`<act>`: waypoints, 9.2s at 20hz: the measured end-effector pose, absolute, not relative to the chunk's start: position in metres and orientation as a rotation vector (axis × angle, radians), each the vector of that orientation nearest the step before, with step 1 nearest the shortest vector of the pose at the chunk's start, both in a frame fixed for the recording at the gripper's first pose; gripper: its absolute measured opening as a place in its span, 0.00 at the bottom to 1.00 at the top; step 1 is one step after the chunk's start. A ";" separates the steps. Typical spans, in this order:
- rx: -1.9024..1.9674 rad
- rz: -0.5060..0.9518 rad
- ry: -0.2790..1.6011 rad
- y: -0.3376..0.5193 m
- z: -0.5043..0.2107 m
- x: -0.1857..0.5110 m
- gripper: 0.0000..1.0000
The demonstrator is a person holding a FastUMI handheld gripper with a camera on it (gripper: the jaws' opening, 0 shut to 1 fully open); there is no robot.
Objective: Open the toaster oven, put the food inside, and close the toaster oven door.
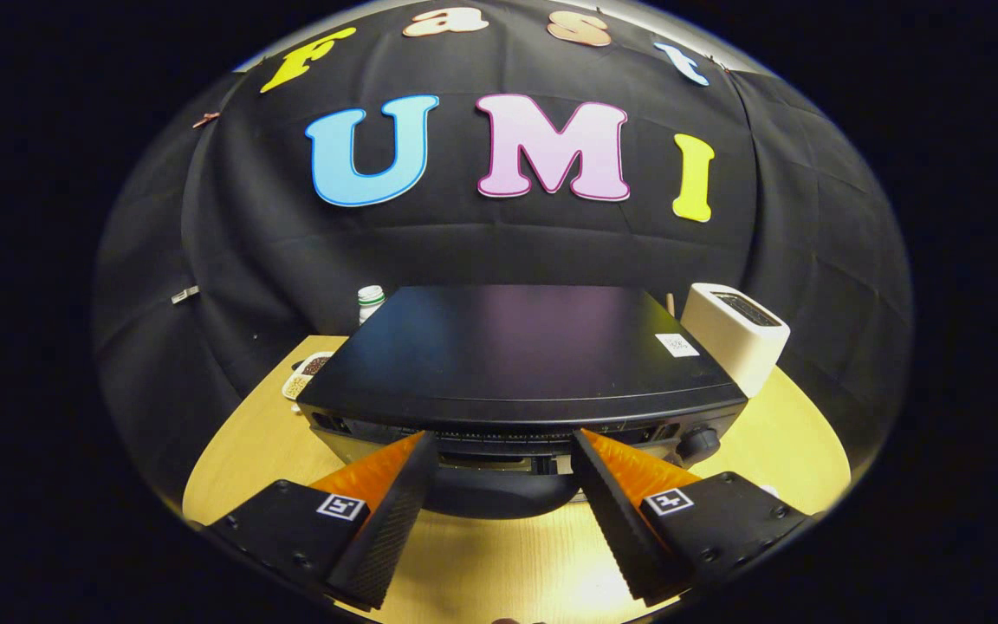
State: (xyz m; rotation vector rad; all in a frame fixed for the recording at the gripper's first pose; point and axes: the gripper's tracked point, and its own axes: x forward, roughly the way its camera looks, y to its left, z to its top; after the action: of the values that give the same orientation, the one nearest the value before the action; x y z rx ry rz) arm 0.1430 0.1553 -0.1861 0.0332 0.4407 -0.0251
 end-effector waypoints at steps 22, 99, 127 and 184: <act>-0.036 0.053 0.874 0.141 -0.339 -0.014 0.99; 0.973 -0.056 0.955 -0.157 -0.290 -0.055 0.05; 1.058 0.089 0.827 0.061 -0.243 -0.004 0.05; 0.228 0.095 0.801 0.143 -0.278 0.000 0.99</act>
State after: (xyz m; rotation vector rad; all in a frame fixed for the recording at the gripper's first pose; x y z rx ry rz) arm 0.0000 0.1427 -0.2785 0.2275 0.8009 0.0949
